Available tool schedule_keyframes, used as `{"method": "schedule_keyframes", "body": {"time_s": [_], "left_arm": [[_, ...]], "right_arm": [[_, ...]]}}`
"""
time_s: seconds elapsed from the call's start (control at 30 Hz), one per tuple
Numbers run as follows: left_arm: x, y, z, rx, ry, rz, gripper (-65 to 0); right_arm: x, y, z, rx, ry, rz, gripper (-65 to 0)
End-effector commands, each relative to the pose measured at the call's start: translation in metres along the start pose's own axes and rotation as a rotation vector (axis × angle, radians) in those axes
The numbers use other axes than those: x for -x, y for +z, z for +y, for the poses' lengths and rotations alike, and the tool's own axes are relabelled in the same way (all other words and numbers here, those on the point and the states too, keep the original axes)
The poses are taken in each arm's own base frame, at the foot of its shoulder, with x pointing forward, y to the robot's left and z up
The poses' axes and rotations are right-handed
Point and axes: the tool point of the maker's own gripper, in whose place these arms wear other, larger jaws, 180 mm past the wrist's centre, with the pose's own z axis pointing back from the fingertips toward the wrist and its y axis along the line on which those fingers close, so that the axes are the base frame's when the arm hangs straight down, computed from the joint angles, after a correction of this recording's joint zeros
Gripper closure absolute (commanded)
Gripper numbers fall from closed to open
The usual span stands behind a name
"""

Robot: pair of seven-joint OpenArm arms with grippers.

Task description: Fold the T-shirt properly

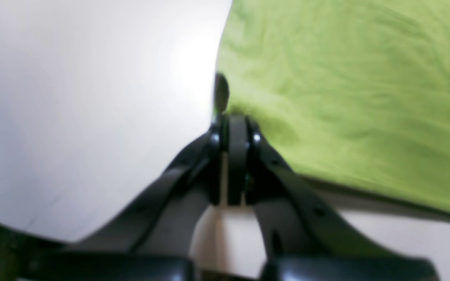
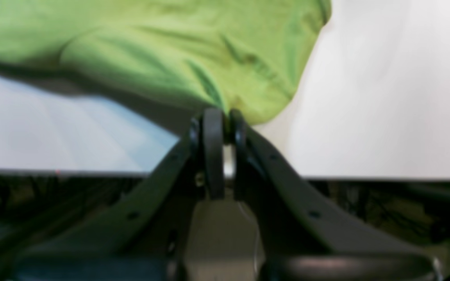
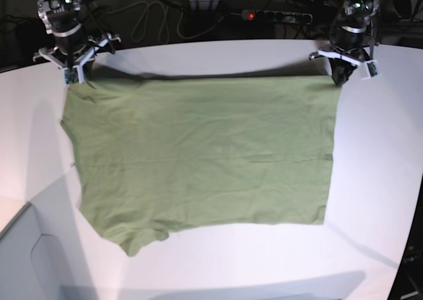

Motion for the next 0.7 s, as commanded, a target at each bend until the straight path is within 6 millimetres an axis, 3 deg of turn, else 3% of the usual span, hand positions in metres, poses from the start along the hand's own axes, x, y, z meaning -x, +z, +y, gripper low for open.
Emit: {"method": "schedule_keyframes", "body": {"time_s": [0.0, 0.13, 0.3, 0.67], "left_arm": [[-0.016, 0.0, 0.0, 0.001, -0.014, -0.05, 0.0], [-0.034, -0.012, -0.005, 0.012, -0.004, -0.103, 0.0], [-0.047, -0.026, -0.005, 0.015, 0.01, -0.139, 0.0], [-0.058, -0.065, 0.003, -0.006, 0.072, -0.161, 0.0]], "right_arm": [[-0.018, -0.001, -0.004, 0.01, 0.011, -0.061, -0.2], [-0.047, -0.012, -0.007, 0.015, 0.009, -0.134, -0.2], [-0.067, -0.035, -0.001, -0.05, 0.081, -0.129, -0.2], [-0.111, -0.072, -0.017, -0.032, 0.06, -0.187, -0.2]]}}
